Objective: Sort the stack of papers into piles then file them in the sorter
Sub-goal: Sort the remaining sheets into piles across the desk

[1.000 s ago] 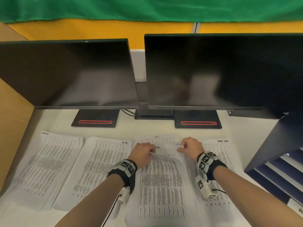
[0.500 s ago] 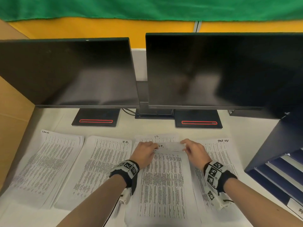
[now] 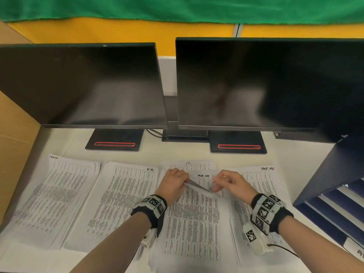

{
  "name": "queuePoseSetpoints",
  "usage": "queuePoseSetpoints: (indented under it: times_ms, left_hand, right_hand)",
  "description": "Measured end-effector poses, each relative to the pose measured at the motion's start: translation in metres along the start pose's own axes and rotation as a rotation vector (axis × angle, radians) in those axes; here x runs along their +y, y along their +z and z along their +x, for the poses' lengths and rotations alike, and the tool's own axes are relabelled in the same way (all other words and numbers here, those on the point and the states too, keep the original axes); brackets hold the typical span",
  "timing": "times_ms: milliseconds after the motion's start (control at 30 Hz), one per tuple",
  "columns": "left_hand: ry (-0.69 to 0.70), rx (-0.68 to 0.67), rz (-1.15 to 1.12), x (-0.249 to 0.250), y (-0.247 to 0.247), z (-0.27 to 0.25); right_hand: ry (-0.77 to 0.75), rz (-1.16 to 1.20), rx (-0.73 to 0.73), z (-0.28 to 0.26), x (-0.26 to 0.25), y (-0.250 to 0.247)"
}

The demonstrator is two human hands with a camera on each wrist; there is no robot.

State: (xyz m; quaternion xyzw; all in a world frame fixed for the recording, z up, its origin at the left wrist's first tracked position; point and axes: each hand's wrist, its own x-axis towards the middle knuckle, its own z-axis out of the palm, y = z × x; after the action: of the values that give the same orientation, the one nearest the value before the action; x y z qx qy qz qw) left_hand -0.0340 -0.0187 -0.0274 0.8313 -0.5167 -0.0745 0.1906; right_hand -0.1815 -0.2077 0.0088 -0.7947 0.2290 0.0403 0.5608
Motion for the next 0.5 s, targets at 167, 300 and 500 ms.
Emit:
queuePoseSetpoints:
  times_ms: [167, 300, 500]
  left_hand:
    - [-0.022, -0.030, -0.077, 0.000, -0.003, -0.004]
    - [-0.038, -0.038, -0.092, -0.001, -0.004, -0.005]
    - [-0.160, -0.066, -0.195, -0.001, -0.004, -0.004]
  right_hand:
    - [0.067, -0.508, 0.130, 0.029, 0.014, 0.000]
    - [0.039, -0.651, 0.109, 0.038, 0.012, 0.005]
    - [-0.203, -0.766, 0.149, 0.032, 0.006, 0.004]
